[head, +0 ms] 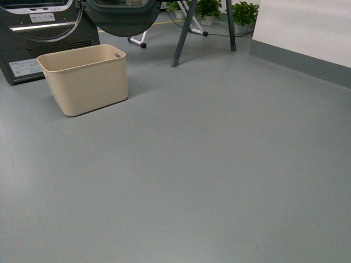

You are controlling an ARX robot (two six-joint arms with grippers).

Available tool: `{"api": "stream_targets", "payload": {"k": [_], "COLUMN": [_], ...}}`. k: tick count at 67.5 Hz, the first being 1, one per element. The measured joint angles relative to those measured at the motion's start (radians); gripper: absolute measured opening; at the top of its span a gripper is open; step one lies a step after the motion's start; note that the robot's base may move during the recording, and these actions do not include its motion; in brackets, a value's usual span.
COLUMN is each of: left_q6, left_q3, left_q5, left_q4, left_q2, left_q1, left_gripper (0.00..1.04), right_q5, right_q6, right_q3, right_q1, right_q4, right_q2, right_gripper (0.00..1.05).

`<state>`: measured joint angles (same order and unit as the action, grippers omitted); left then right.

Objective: Move hamper under clothes hanger

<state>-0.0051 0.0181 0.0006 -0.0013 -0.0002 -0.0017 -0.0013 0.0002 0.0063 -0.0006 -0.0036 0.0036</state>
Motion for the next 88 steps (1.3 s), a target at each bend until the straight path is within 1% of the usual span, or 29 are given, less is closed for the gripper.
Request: {"api": "stream_targets", "payload": {"k": [88], "left_q6": [0.0], "left_q3": [0.0], "left_q5": [0.0], "left_q4": [0.0], "left_q2": [0.0], "left_q1": [0.0], "left_gripper": [0.98], "right_q5": [0.0], "right_q6": [0.0], "right_q3": [0.0], "right_q1": [0.0], "right_q4": [0.0], "right_q2": [0.0], "right_gripper": [0.97]}}
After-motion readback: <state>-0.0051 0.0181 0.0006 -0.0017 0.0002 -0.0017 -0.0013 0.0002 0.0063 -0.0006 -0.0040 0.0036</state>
